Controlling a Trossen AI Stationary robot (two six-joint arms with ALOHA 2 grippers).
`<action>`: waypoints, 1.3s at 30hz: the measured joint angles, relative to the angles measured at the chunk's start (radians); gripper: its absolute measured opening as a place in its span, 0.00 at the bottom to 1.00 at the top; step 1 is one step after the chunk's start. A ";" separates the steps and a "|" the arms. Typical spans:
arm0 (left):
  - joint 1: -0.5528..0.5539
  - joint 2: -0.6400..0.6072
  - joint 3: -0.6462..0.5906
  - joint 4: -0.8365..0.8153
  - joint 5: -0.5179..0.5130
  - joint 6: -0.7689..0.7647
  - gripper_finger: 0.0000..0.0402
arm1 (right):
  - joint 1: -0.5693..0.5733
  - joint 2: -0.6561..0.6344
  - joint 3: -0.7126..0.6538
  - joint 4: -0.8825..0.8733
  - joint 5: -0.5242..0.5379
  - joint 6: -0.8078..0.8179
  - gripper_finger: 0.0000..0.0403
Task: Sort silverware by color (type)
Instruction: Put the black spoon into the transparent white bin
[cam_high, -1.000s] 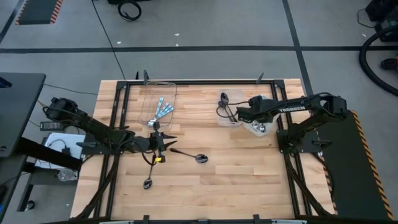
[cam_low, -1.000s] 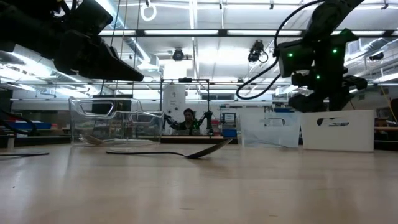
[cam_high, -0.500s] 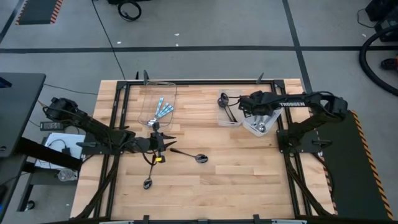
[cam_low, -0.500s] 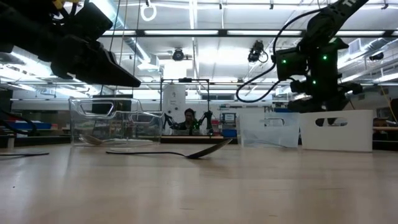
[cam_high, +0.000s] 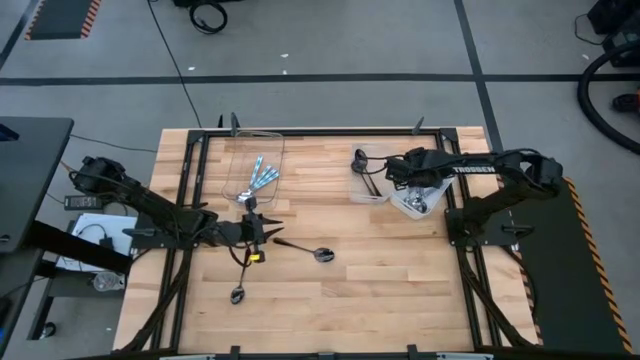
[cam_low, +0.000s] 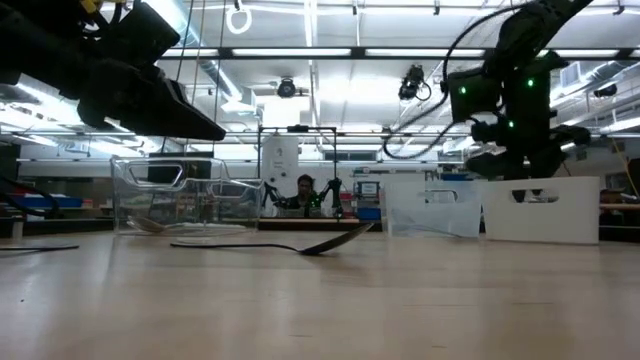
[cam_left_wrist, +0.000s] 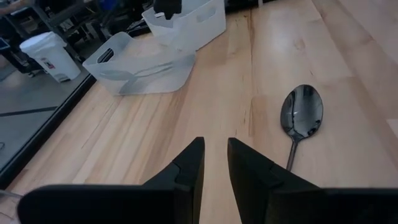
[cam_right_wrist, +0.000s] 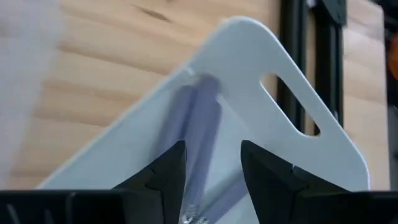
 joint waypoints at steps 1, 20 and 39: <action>0.000 0.000 0.000 -0.008 0.000 0.002 0.19 | 0.016 -0.012 0.006 0.001 -0.001 -0.008 0.40; 0.121 0.035 0.034 -0.281 0.457 -0.326 0.24 | 0.299 -0.142 0.132 0.262 -0.095 -0.229 0.39; -0.159 0.035 0.220 -0.939 0.412 -1.299 0.34 | 0.558 0.197 0.132 0.916 -0.035 -0.634 0.38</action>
